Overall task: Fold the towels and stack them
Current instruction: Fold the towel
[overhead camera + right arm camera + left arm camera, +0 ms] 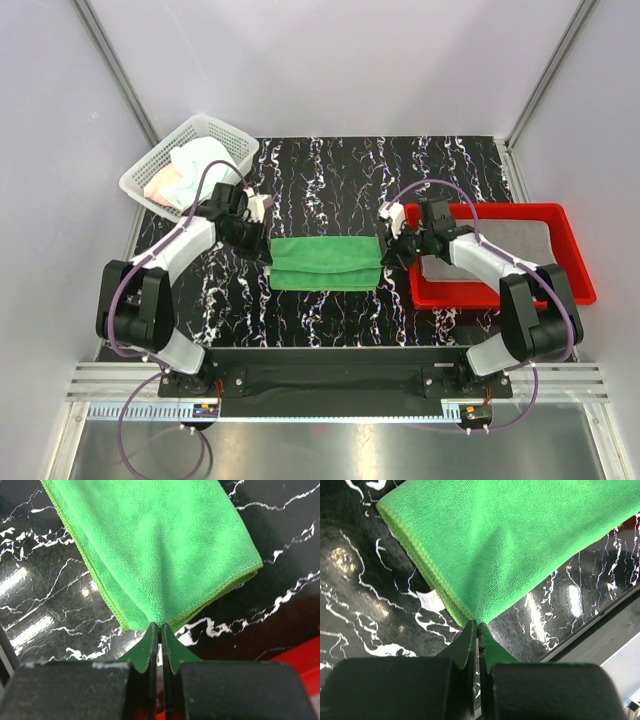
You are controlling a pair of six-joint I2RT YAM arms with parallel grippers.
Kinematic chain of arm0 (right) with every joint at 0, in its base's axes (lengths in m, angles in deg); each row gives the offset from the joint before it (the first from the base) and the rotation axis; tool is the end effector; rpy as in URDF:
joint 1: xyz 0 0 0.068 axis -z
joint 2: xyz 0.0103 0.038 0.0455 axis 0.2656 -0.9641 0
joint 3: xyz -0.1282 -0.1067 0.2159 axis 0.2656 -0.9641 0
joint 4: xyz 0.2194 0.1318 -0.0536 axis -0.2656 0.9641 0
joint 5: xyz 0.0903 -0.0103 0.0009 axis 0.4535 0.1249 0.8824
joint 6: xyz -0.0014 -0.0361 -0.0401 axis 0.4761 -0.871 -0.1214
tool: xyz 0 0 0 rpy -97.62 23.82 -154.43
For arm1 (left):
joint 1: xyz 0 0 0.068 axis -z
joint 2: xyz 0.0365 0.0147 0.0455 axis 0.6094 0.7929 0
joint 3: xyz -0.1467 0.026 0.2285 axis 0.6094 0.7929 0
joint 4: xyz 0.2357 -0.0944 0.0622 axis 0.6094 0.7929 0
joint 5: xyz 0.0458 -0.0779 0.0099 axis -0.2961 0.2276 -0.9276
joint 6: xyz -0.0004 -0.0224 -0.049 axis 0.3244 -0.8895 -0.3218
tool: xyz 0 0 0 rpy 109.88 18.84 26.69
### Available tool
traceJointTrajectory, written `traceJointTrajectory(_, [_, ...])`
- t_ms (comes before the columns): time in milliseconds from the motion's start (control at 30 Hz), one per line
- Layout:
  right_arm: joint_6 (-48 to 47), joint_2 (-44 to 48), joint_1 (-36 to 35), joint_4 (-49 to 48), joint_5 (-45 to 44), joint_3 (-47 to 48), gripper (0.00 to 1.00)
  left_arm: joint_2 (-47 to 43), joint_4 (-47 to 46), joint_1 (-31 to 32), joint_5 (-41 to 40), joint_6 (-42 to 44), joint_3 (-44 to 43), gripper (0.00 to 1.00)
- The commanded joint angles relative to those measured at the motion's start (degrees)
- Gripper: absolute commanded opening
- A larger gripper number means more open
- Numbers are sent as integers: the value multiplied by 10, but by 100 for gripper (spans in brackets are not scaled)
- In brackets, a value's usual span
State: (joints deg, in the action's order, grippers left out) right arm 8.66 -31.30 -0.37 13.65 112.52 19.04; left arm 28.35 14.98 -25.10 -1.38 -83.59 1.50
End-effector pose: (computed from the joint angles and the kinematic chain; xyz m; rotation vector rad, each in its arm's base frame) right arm 0.2751 0.1002 0.1894 -1.1576 2.0695 0.6977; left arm 0.2859 -0.0807 0.2131 0.3905 2.6803 -0.7670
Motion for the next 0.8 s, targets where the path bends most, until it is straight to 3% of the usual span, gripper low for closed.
traceJointTrajectory(0, [9,43,-3,4,-11,-6,0,-43,-17,3,-14,-13,8,0])
traceJointTrajectory(133, [9,48,-6,24,-17,-6,1,-46,-13,2,-13,-21,10,0])
traceJointTrajectory(167, [10,50,-8,36,-18,-6,3,-48,-12,2,-31,-27,13,4])
traceJointTrajectory(233, [6,54,-12,54,-14,-1,16,-67,-10,3,-41,-42,16,22])
traceJointTrajectory(300, [0,59,-17,86,1,5,26,-88,7,3,-70,-43,9,25])
traceJointTrajectory(333, [-1,60,-19,97,5,10,37,-95,15,2,-91,-44,5,27])
traceJointTrajectory(467, [-9,72,-22,159,34,30,48,-108,28,2,-123,-63,-26,29])
traceJointTrajectory(600, [21,73,-29,158,24,56,49,-104,-12,4,-65,-99,-23,33])
traceJointTrajectory(767, [171,36,-39,102,-54,82,45,-85,-50,14,-49,-141,20,35])
